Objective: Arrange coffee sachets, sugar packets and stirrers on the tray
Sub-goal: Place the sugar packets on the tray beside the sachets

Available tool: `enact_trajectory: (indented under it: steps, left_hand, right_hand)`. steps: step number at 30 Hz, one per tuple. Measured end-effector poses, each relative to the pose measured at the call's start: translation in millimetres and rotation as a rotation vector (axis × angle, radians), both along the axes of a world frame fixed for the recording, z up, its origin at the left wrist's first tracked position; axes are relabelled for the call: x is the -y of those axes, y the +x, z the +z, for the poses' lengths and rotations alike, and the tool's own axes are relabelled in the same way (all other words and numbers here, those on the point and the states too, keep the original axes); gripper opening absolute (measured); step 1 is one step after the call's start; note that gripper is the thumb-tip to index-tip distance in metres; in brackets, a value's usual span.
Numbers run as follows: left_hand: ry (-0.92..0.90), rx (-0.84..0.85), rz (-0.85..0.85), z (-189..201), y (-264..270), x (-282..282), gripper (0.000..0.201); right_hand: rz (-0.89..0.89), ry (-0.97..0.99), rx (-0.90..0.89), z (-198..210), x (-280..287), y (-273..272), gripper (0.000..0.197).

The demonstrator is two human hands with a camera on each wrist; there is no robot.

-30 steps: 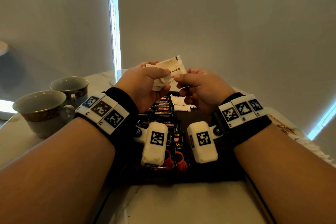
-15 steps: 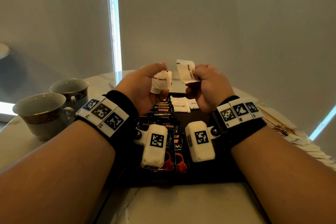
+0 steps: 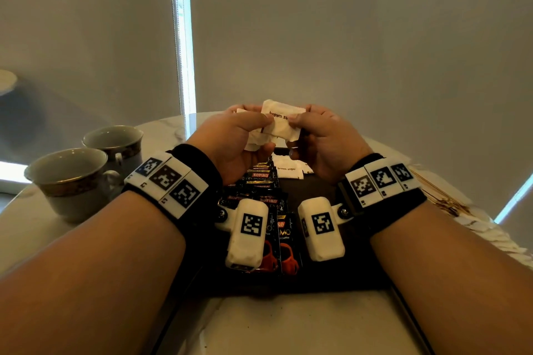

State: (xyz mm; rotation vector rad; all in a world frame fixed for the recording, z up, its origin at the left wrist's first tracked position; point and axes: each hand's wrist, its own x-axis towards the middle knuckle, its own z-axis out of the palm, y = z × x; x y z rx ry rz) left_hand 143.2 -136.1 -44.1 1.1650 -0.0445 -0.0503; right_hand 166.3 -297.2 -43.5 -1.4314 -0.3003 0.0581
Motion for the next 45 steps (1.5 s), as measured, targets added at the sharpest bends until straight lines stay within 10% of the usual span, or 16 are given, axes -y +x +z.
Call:
enact_trajectory:
  steps: [19,26,45]
  left_hand:
    - [-0.077,-0.062,0.054,0.3,6.1,-3.3,0.013]
    - [-0.072,-0.068,0.051,0.5,4.3,-1.5,0.013]
    - [-0.086,-0.092,0.055,-1.6,6.8,-3.3,0.011]
  right_hand:
    - [-0.589,-0.071,-0.427,-44.2,58.6,49.1,0.016]
    - [-0.564,-0.404,-0.446,-44.8,60.1,48.1,0.011]
    - [-0.484,-0.477,-0.514,-41.6,62.3,47.4,0.007]
